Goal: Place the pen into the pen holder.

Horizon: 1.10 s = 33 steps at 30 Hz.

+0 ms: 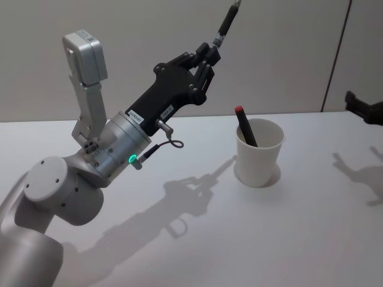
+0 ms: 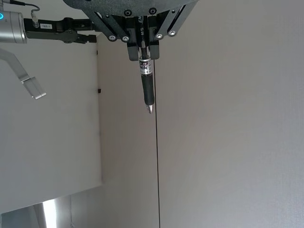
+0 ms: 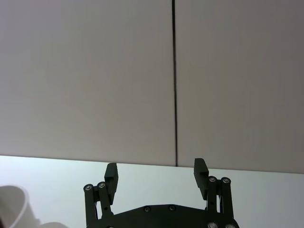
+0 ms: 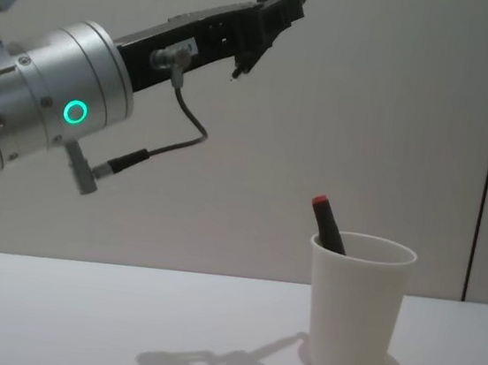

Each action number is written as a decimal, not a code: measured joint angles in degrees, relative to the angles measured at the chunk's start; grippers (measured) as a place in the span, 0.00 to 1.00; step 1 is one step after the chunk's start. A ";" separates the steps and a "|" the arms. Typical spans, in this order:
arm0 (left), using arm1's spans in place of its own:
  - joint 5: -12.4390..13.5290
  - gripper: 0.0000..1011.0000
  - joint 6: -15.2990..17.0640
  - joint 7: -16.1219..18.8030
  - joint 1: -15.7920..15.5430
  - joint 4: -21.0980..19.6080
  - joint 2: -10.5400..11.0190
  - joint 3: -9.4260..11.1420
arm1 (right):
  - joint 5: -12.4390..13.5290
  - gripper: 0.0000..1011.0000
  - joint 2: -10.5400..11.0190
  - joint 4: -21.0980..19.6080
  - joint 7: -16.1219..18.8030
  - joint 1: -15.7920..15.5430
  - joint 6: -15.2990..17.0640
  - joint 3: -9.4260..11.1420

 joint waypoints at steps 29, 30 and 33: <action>0.00 0.14 0.00 0.01 0.00 0.00 0.00 0.00 | 22.82 0.99 -2.03 -2.59 9.59 3.65 8.13 1.08; 0.00 0.14 0.00 0.01 0.00 0.00 0.00 0.00 | 23.87 0.99 -2.12 -2.78 10.15 3.93 8.76 1.08; 0.01 0.14 0.00 0.01 0.00 0.00 0.00 0.00 | 25.54 0.99 -2.23 -3.02 11.06 4.28 9.86 1.02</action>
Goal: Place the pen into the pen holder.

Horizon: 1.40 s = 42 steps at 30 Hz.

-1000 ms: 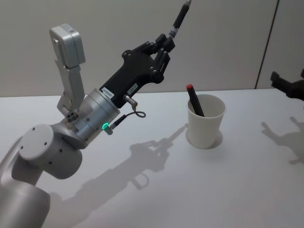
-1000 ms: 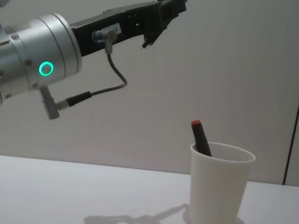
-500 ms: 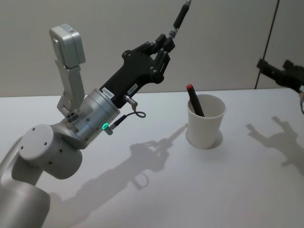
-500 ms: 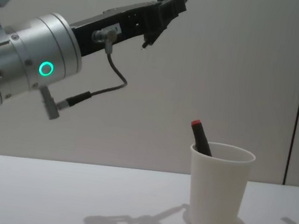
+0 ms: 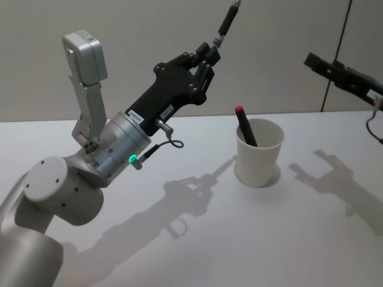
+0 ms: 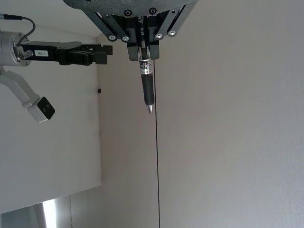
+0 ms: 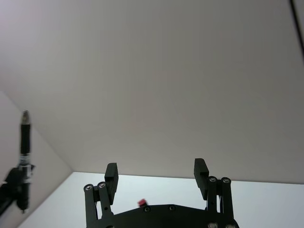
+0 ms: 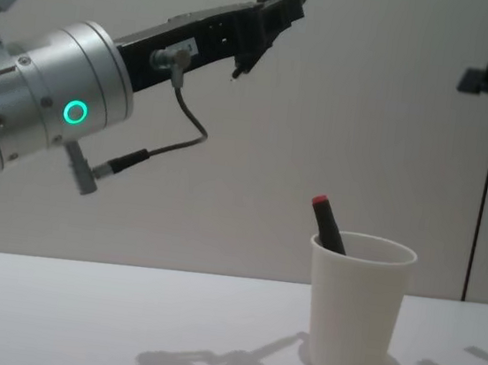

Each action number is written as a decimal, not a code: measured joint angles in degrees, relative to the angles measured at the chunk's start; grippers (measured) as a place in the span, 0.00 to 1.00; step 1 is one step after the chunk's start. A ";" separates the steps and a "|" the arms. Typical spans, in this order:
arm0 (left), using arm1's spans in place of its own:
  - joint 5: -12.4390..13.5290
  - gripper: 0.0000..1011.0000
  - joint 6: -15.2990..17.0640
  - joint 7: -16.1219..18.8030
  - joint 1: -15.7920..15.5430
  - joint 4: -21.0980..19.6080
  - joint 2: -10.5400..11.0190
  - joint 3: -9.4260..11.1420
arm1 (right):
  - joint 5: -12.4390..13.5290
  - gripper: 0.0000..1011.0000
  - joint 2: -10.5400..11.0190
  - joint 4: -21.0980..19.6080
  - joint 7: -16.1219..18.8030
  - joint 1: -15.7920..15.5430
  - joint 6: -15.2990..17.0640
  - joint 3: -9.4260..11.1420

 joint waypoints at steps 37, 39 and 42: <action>0.00 0.14 0.00 0.00 0.00 0.00 0.00 0.00 | 16.74 0.99 -5.38 -0.77 10.11 8.00 12.42 -5.63; 0.00 0.14 0.00 0.00 0.00 0.00 0.00 0.00 | 16.87 0.99 -5.79 -0.43 10.05 8.47 12.04 -6.04; 0.00 0.14 0.00 0.00 0.00 0.00 0.00 0.00 | 16.91 0.99 -6.06 -0.18 9.91 8.84 11.65 -6.34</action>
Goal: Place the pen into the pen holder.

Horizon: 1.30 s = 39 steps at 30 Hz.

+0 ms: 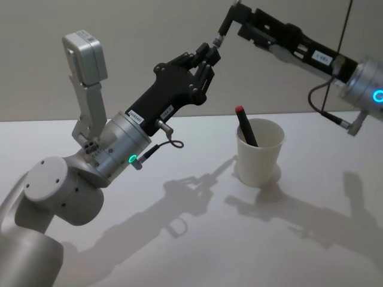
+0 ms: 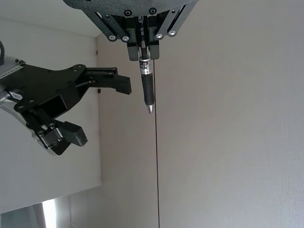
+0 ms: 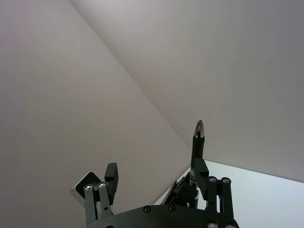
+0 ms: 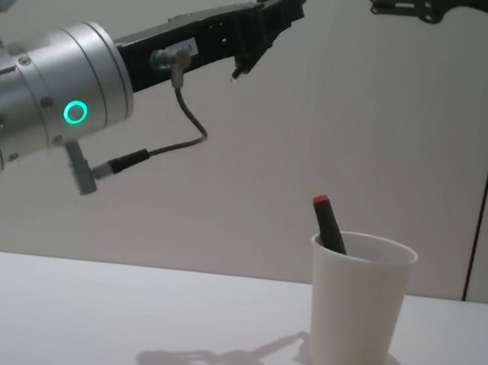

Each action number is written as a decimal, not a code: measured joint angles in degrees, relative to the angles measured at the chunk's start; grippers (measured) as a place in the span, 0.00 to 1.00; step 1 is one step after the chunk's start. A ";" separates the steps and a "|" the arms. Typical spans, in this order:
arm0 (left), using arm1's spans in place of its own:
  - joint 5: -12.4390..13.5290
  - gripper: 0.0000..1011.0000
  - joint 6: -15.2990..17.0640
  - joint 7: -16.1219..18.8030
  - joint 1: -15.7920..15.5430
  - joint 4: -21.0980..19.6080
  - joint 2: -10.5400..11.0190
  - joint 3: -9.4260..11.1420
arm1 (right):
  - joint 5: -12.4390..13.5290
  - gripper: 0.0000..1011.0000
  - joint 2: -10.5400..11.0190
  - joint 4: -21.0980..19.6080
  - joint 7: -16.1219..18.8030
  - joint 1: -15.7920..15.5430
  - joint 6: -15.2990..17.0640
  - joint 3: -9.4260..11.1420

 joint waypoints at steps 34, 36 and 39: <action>0.00 0.14 0.00 0.00 0.00 0.00 0.00 0.00 | -6.54 0.99 -0.59 5.16 -1.95 3.62 -5.21 -3.31; 0.00 0.14 0.00 0.00 0.00 0.00 0.00 0.00 | -6.93 0.99 -0.73 5.47 -2.06 3.75 -5.51 -3.55; 0.00 0.14 0.00 0.00 0.00 0.00 0.00 0.00 | -7.52 0.99 -0.98 5.96 -2.22 3.97 -6.03 -3.97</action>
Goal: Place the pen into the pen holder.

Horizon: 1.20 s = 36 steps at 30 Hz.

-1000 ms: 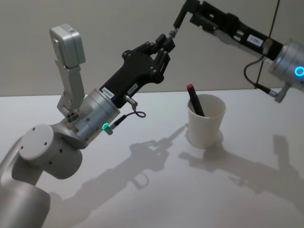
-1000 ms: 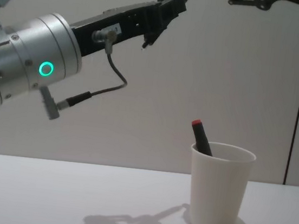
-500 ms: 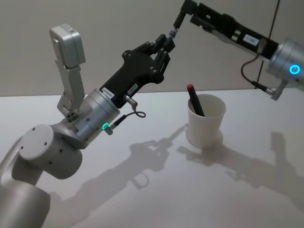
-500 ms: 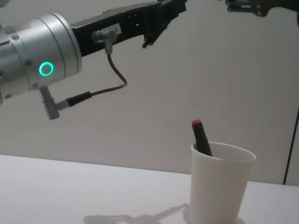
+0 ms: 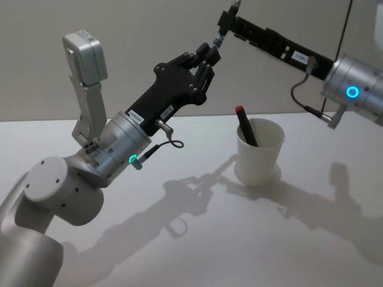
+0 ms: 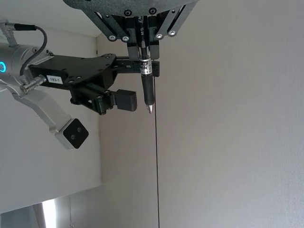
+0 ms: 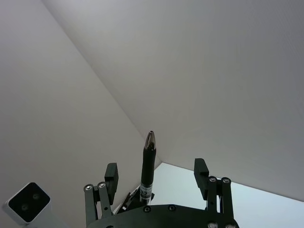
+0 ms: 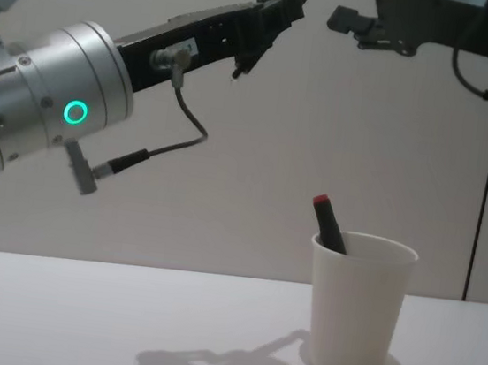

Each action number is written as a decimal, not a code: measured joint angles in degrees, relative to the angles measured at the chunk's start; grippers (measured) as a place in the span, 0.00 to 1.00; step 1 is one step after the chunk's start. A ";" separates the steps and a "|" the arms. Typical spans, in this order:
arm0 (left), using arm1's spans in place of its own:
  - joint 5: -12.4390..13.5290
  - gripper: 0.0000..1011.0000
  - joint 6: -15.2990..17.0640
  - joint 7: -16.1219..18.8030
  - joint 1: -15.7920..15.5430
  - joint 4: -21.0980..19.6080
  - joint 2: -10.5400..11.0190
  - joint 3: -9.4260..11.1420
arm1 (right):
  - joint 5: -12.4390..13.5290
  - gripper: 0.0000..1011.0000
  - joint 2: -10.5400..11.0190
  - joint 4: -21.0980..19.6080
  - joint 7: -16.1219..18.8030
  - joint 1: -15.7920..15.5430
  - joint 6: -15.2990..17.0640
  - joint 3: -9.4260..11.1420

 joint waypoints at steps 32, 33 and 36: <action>0.00 0.14 0.00 0.00 0.00 0.00 0.00 0.00 | 0.33 0.99 -0.61 1.26 -0.72 1.07 -2.27 -2.10; 0.00 0.14 0.00 0.00 0.00 0.00 0.00 0.00 | 0.38 0.99 -0.63 1.31 -0.72 1.11 -2.31 -2.14; 0.00 0.14 0.00 0.00 0.00 0.00 0.00 0.00 | 0.53 0.99 -0.68 1.51 -0.66 1.27 -2.42 -2.31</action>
